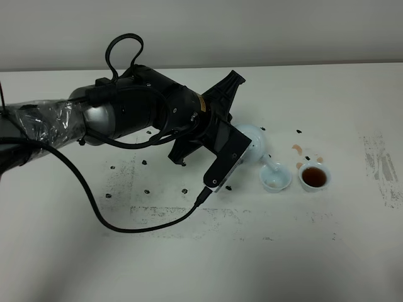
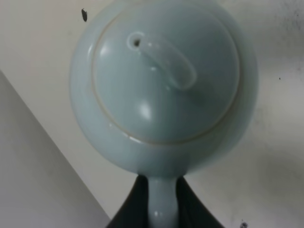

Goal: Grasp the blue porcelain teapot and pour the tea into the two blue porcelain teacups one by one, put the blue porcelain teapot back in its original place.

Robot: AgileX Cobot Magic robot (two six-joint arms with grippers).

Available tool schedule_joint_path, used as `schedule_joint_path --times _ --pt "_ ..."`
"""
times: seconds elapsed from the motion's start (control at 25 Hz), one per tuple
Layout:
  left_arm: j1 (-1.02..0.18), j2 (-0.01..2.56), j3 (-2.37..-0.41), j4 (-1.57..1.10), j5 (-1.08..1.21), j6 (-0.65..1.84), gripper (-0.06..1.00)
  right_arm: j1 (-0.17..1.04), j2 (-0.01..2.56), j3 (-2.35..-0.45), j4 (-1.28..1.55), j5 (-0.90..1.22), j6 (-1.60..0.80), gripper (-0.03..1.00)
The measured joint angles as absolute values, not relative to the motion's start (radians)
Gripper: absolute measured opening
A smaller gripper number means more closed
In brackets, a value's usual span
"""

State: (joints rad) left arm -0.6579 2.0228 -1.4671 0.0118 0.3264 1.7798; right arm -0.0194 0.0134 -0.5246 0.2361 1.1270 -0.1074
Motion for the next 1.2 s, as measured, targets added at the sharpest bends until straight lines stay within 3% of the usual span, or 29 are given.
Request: schedule_joint_path --times 1.2 --pt "-0.668 2.048 -1.467 0.164 0.262 1.756 0.04 -0.019 0.013 -0.525 0.236 1.126 -0.107 0.30"
